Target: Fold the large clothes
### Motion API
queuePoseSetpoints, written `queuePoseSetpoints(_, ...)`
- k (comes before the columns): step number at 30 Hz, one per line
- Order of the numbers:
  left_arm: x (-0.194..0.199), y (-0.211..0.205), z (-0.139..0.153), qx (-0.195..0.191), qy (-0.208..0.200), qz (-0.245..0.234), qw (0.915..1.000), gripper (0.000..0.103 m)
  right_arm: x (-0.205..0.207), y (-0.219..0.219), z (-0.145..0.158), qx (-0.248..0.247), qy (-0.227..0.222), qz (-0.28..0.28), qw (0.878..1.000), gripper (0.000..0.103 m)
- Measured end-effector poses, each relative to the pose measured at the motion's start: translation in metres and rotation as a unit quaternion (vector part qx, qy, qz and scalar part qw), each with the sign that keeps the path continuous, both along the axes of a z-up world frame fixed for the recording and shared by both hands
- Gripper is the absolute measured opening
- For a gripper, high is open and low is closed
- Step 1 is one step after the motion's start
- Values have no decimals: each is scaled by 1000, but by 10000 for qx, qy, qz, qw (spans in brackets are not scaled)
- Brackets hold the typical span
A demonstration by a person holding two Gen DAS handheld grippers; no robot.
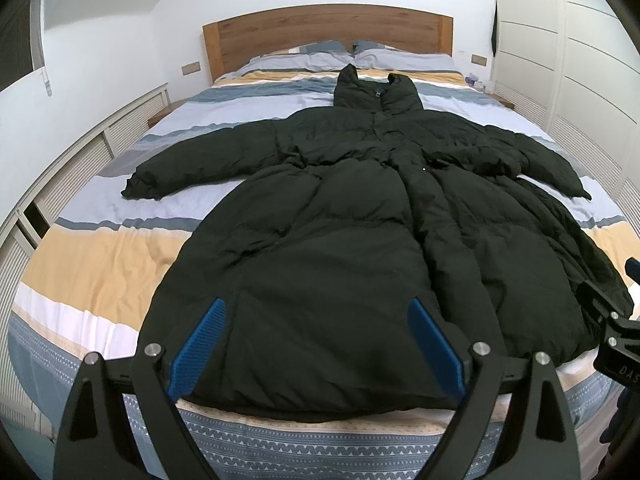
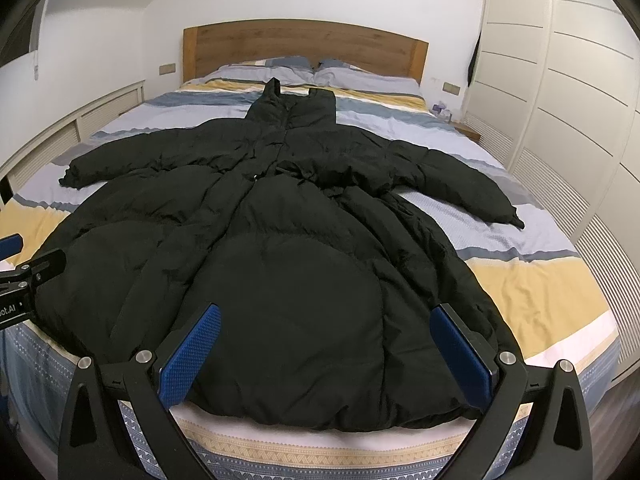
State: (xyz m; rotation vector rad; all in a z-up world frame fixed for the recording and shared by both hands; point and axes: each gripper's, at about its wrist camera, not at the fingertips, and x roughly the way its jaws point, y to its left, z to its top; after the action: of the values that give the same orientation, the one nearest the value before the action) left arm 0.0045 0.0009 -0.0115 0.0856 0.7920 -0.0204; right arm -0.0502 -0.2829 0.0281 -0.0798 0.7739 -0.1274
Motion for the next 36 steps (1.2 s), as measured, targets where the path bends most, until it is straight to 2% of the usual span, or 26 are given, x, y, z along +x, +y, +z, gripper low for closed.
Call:
queuePoseSetpoints(21, 6, 8, -5, 34, 126, 88, 9999, 93, 4, -2, -5, -87, 55, 22, 9999, 102)
queuePoseSetpoints(36, 14, 4, -14, 95, 180, -8, 9998, 93, 10, -10, -7, -46, -115, -75, 9999, 102)
